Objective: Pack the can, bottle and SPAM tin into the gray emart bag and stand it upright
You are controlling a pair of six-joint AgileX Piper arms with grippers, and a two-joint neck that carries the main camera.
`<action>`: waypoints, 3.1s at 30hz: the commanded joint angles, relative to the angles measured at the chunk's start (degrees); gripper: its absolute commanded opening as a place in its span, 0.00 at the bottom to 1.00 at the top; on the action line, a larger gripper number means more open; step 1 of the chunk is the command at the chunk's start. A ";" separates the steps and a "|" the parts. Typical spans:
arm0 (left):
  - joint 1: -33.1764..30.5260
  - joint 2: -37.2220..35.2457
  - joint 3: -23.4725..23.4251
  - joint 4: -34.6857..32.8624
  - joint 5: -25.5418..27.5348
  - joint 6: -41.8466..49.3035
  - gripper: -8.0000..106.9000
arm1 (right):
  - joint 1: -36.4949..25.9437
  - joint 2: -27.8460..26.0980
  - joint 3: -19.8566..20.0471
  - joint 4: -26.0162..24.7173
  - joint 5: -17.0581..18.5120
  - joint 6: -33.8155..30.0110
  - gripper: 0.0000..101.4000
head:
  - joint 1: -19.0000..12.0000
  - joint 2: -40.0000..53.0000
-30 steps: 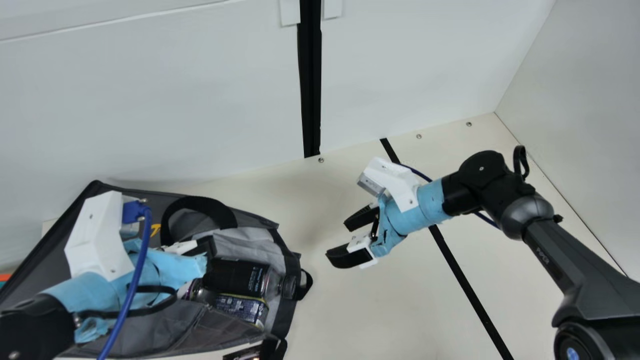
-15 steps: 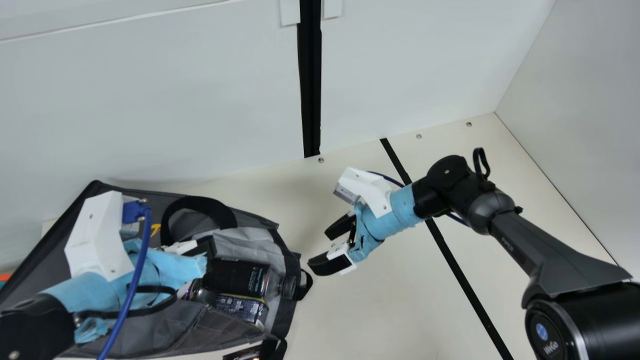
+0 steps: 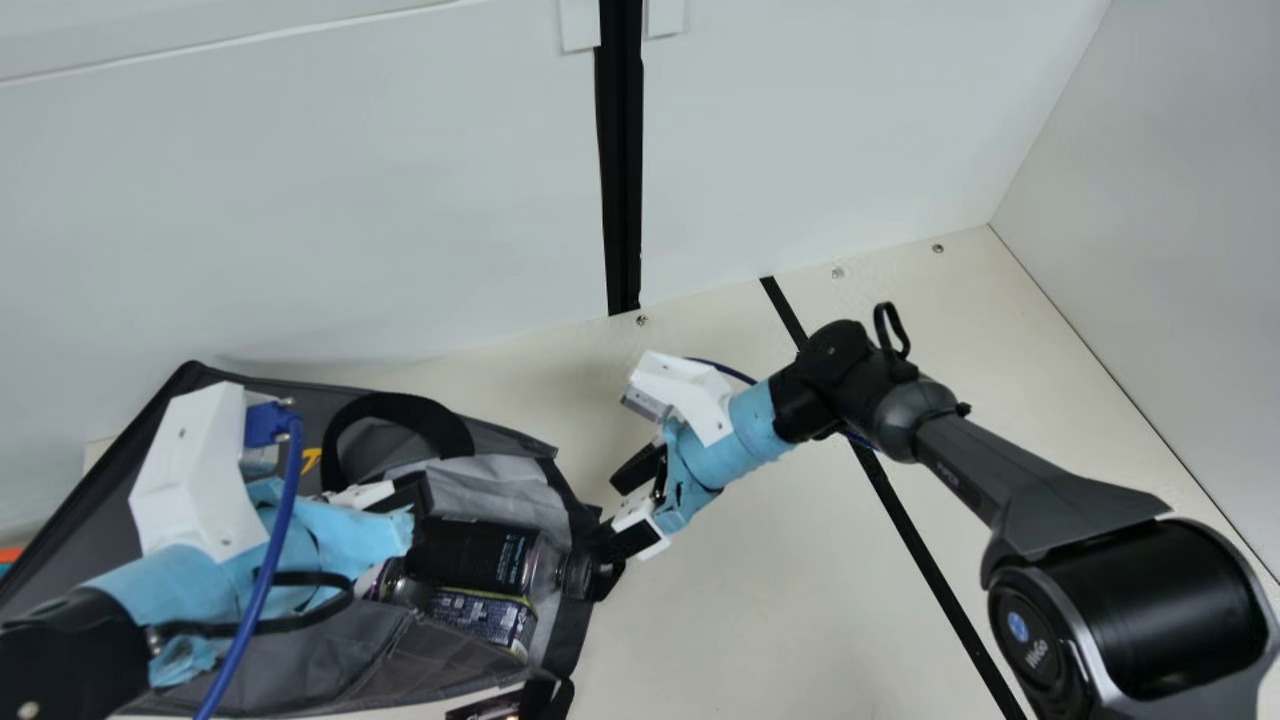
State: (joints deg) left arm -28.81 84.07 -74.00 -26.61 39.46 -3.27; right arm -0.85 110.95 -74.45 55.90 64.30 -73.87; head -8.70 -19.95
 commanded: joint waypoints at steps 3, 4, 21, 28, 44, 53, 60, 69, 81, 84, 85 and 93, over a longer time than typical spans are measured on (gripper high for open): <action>0.00 0.00 0.00 0.00 0.00 0.00 0.00 | 1.52 1.48 -0.70 0.55 -0.40 -0.13 0.94 | -1.30 -0.05; 0.00 0.00 0.00 0.00 0.00 0.00 0.00 | 1.90 1.86 -0.93 0.74 -0.56 -0.16 0.94 | -1.30 -0.05; 0.00 0.00 0.00 0.00 0.00 0.00 0.00 | 5.19 7.60 -5.24 3.43 -1.88 -0.30 0.48 | -1.30 -0.05; 0.00 0.00 0.00 0.00 0.00 0.00 0.00 | 4.82 8.16 -5.45 4.35 -1.36 -0.38 0.01 | -1.30 -0.05; 0.00 0.00 0.00 0.00 0.00 0.00 0.00 | 2.48 6.74 -3.55 10.42 2.84 1.57 0.00 | -1.30 -0.05; 0.00 0.00 0.00 0.00 0.00 0.00 0.00 | 1.10 3.91 -0.50 16.86 5.60 3.28 0.00 | -1.30 -0.05; 0.00 0.00 0.00 0.00 0.00 0.00 0.00 | 1.90 0.97 3.11 22.58 5.60 4.06 0.00 | -1.30 -0.05; 0.04 -1.24 1.03 0.00 0.16 0.01 0.00 | 2.89 -4.12 6.87 27.91 5.60 5.76 0.00 | -1.30 -0.05; -0.52 -0.33 -1.62 -0.83 -1.95 -0.12 0.00 | 1.84 -9.74 8.53 30.81 5.60 8.00 0.00 | -1.30 -0.05; -0.68 -0.03 -2.83 -0.47 -2.35 -0.70 0.00 | 1.51 -10.89 8.42 31.66 5.60 8.71 0.00 | -1.30 -0.05; -0.73 0.06 -3.25 -0.28 -2.45 -0.85 0.00 | 1.42 -11.28 8.33 31.96 5.60 9.00 0.00 | -1.30 -0.05; -1.16 0.89 -7.67 2.27 -2.25 -2.54 0.00 | 0.88 -14.69 6.95 34.88 5.60 12.51 0.00 | -1.30 -0.05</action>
State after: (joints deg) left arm -29.95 84.80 -81.03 -24.65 37.09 -5.63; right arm 0.00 96.57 -67.29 90.24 69.91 -61.86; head -8.70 -19.95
